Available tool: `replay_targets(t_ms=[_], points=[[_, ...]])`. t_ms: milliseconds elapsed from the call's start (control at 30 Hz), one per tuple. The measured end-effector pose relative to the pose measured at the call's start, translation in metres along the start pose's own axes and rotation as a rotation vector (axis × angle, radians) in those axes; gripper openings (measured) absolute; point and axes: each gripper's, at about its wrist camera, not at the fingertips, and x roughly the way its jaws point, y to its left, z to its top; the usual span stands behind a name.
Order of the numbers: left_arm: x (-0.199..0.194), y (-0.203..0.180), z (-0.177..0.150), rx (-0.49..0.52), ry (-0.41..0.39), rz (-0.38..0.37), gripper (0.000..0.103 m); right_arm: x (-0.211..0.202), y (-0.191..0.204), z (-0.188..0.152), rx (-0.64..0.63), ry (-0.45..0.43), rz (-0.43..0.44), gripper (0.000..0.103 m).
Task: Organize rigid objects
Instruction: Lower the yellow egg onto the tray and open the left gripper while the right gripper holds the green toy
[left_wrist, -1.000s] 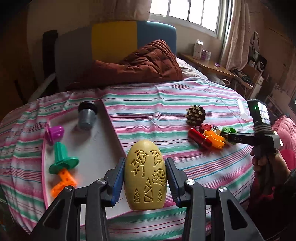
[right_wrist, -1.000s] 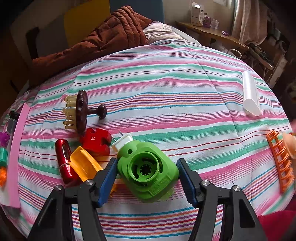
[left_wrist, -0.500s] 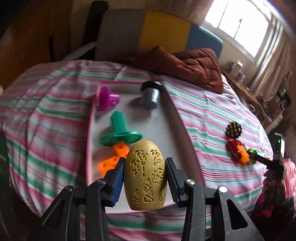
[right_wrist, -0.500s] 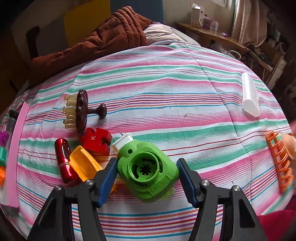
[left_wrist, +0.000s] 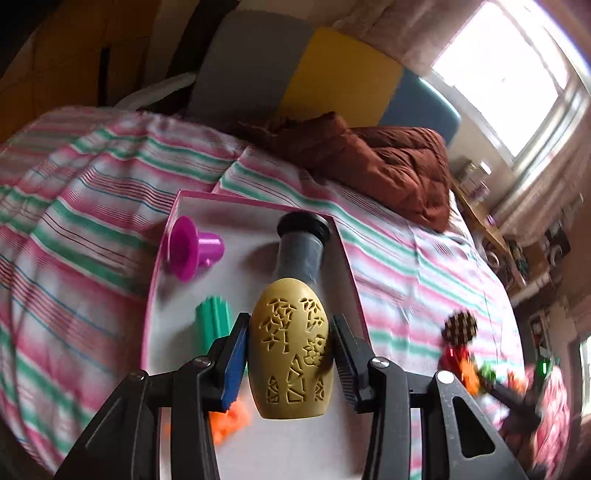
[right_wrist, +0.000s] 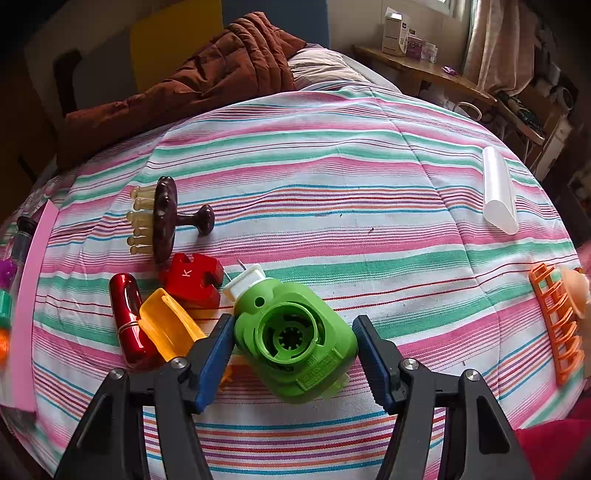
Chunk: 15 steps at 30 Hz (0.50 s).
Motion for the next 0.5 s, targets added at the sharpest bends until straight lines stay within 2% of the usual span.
replay_targets(t_ms=[67, 233, 300, 367, 500], points=[[0.014, 0.001, 0.008, -0.021, 0.019, -0.001, 0.043, 0.000, 0.000, 0.000, -0.003, 0.001, -0.001, 0.065], [0.046, 0.008, 0.016, -0.057, 0.064, 0.061, 0.043, 0.000, -0.001, 0.001, -0.005, 0.003, 0.000, 0.065], [0.055, 0.009, 0.016, -0.023, 0.068, 0.085, 0.038, 0.000, -0.001, 0.001, -0.006, 0.003, -0.001, 0.065], [0.056, 0.006, 0.018, 0.024, 0.047, 0.145, 0.038, 0.001, -0.001, 0.001, -0.008, 0.003, -0.001, 0.065], [0.051, 0.008, 0.019, 0.027, 0.054, 0.150, 0.040, 0.000, -0.001, 0.001, -0.010, 0.002, -0.001, 0.065]])
